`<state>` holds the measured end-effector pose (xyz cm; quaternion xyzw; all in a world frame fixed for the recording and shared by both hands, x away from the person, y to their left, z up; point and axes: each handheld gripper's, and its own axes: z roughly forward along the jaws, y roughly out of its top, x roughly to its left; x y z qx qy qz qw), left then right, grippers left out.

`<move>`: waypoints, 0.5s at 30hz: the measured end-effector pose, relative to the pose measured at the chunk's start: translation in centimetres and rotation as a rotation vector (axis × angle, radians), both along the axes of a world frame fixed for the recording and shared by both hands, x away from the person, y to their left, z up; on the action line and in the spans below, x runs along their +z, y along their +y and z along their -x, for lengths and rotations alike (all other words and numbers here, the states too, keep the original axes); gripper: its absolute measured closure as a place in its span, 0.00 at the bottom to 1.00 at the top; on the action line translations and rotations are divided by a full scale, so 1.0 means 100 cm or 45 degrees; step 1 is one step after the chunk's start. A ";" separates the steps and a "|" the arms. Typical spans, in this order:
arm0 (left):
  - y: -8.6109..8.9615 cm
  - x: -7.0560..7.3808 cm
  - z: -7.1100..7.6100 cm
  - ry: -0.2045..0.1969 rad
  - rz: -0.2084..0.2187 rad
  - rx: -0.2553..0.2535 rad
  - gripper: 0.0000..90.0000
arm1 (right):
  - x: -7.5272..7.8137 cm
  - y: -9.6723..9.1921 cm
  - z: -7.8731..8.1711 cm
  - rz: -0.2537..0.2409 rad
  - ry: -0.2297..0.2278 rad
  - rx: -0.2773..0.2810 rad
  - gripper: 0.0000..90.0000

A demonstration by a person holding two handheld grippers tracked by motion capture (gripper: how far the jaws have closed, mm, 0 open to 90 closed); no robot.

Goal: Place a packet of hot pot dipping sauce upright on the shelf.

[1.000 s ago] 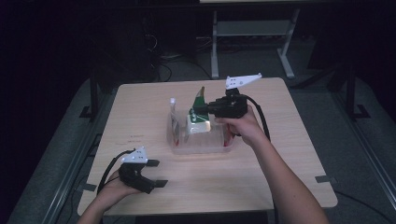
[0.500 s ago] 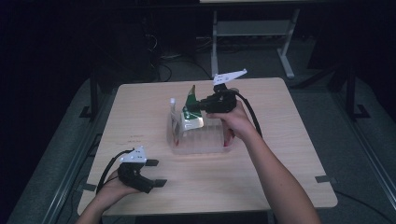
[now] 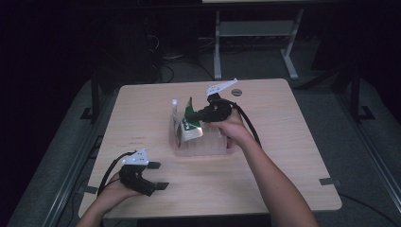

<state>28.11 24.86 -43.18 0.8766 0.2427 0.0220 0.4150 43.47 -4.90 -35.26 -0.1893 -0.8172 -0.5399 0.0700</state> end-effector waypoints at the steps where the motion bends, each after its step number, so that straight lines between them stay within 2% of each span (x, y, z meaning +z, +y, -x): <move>1: 0.000 0.000 0.000 -0.001 -0.001 0.000 0.16 | -0.002 0.001 -0.001 0.009 0.004 -0.007 1.00; 5: -0.001 0.000 0.001 -0.001 -0.007 -0.007 0.16 | -0.008 0.004 -0.002 0.019 0.023 -0.025 1.00; 8: -0.001 -0.001 0.000 0.002 -0.008 -0.009 0.16 | -0.008 0.004 -0.003 -0.005 0.027 -0.044 0.92; 10: -0.001 -0.001 0.000 0.001 -0.007 -0.010 0.16 | -0.007 0.004 -0.002 0.039 0.000 -0.082 0.79; 12: -0.001 -0.001 0.000 0.004 -0.008 -0.012 0.16 | -0.006 0.002 -0.001 0.065 -0.003 -0.098 0.70; 13: -0.001 -0.001 0.000 0.006 -0.008 -0.012 0.16 | -0.005 0.000 0.000 0.064 -0.011 -0.110 0.65; 14: -0.001 -0.001 -0.001 0.007 -0.014 -0.014 0.16 | -0.004 -0.003 0.002 0.053 -0.014 -0.112 0.53; 15: -0.001 -0.001 -0.001 0.008 -0.013 -0.013 0.16 | -0.003 -0.004 0.004 0.049 -0.026 -0.132 0.47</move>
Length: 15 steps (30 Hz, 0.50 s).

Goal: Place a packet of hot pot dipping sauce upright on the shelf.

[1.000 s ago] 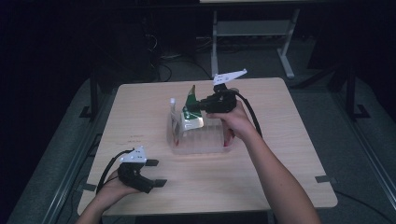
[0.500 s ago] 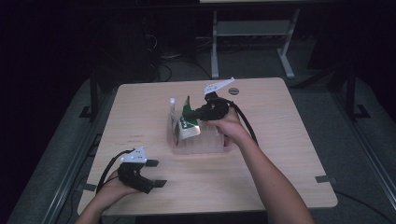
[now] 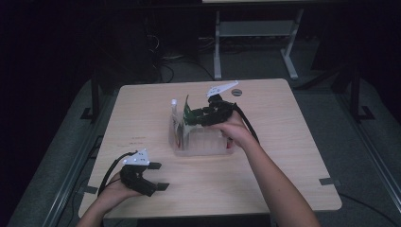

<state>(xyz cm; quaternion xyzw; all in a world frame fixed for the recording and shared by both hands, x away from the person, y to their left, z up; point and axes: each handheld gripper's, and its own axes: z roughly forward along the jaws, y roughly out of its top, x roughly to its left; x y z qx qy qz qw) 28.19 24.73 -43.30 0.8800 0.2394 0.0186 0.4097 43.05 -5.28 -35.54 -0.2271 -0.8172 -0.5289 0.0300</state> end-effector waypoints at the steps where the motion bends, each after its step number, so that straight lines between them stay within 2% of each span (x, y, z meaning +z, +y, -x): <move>1: 0.000 0.000 0.000 0.001 0.003 0.003 0.16 | 0.001 -0.001 0.002 0.009 -0.009 -0.025 0.43; 4: -0.001 0.000 0.001 0.002 0.015 0.011 0.16 | 0.006 -0.005 0.007 0.009 -0.015 -0.053 0.29; 6: -0.001 0.000 0.002 0.003 0.022 0.016 0.16 | 0.008 -0.009 0.011 0.026 -0.043 -0.072 0.21; 13: 0.000 0.002 0.000 -0.003 0.010 0.009 0.16 | 0.014 -0.023 0.034 0.069 -0.111 -0.074 0.17; 15: 0.000 0.002 0.001 -0.004 0.007 0.010 0.16 | 0.015 -0.027 0.041 0.096 -0.145 -0.071 0.17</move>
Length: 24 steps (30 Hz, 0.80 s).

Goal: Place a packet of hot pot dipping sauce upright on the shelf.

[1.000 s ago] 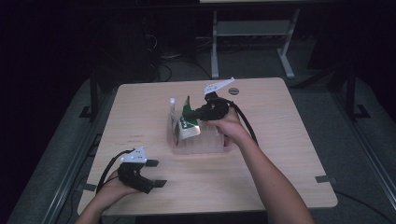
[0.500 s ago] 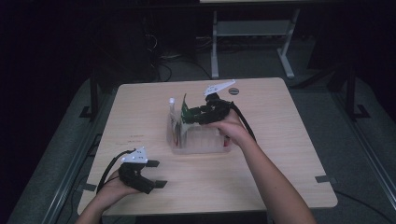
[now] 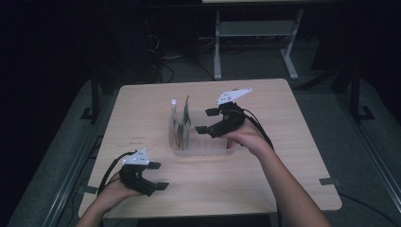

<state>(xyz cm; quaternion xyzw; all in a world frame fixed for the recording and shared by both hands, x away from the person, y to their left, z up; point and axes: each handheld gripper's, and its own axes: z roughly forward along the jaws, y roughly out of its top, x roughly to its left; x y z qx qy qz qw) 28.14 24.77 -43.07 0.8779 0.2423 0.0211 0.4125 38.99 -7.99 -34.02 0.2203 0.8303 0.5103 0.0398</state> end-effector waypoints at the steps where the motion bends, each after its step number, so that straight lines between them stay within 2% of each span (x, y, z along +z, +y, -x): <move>1: 0.000 0.000 0.000 0.001 -0.004 -0.002 0.16 | 0.000 -0.002 0.004 0.013 -0.013 -0.004 0.17; 12: -0.004 0.004 0.005 0.008 -0.030 -0.031 0.16 | -0.015 -0.028 0.044 0.041 -0.061 -0.017 0.17; 14: -0.005 0.004 0.006 0.011 -0.026 -0.016 0.16 | -0.020 -0.035 0.052 0.040 -0.076 -0.016 0.17; 17: -0.005 0.006 0.007 0.004 -0.029 0.000 0.16 | -0.026 -0.042 0.062 0.032 -0.063 -0.007 0.17; 20: -0.001 0.007 0.009 -0.006 -0.020 0.019 0.16 | -0.032 -0.052 0.074 0.034 -0.073 -0.005 0.17; 24: 0.003 0.005 0.012 -0.008 -0.022 0.034 0.16 | -0.041 -0.066 0.087 0.036 -0.052 -0.009 0.17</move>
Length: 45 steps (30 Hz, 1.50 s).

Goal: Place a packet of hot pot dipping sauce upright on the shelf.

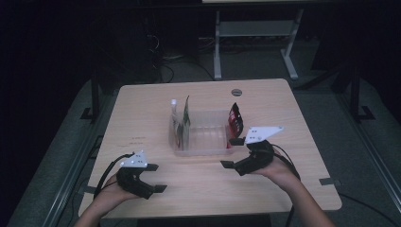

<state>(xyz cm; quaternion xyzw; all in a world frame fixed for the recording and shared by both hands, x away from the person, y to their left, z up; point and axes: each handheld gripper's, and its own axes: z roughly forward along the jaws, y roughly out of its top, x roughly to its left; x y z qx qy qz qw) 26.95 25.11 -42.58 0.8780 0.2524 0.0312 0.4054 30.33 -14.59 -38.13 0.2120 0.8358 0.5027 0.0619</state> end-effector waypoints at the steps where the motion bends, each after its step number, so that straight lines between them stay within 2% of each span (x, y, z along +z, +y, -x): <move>1: 0.001 -0.001 0.001 -0.001 0.001 0.003 0.16 | -0.002 -0.004 0.003 0.008 0.004 -0.006 0.17; 6: 0.005 -0.005 0.003 -0.010 -0.031 -0.002 0.16 | -0.015 -0.028 0.017 0.011 0.028 -0.055 0.17; 12: 0.009 -0.007 0.005 -0.023 -0.066 0.002 0.16 | -0.031 -0.056 0.027 0.016 0.048 -0.153 0.17; 16: 0.013 -0.009 0.004 -0.027 -0.087 0.016 0.16 | -0.040 -0.071 0.032 0.063 0.041 -0.222 0.17; 21: 0.019 -0.013 0.002 -0.041 -0.143 0.021 0.15 | -0.052 -0.093 0.036 0.125 0.040 -0.296 0.16; 27: 0.027 -0.018 -0.002 -0.043 -0.174 0.035 0.14 | -0.059 -0.113 0.033 0.190 0.021 -0.366 0.15; 34: 0.031 -0.024 -0.004 -0.058 -0.234 -0.001 0.14 | -0.069 -0.119 0.029 0.231 0.061 -0.370 0.15; 45: 0.030 -0.023 -0.003 -0.058 -0.216 0.002 0.14 | -0.067 -0.120 0.029 0.197 0.054 -0.375 0.15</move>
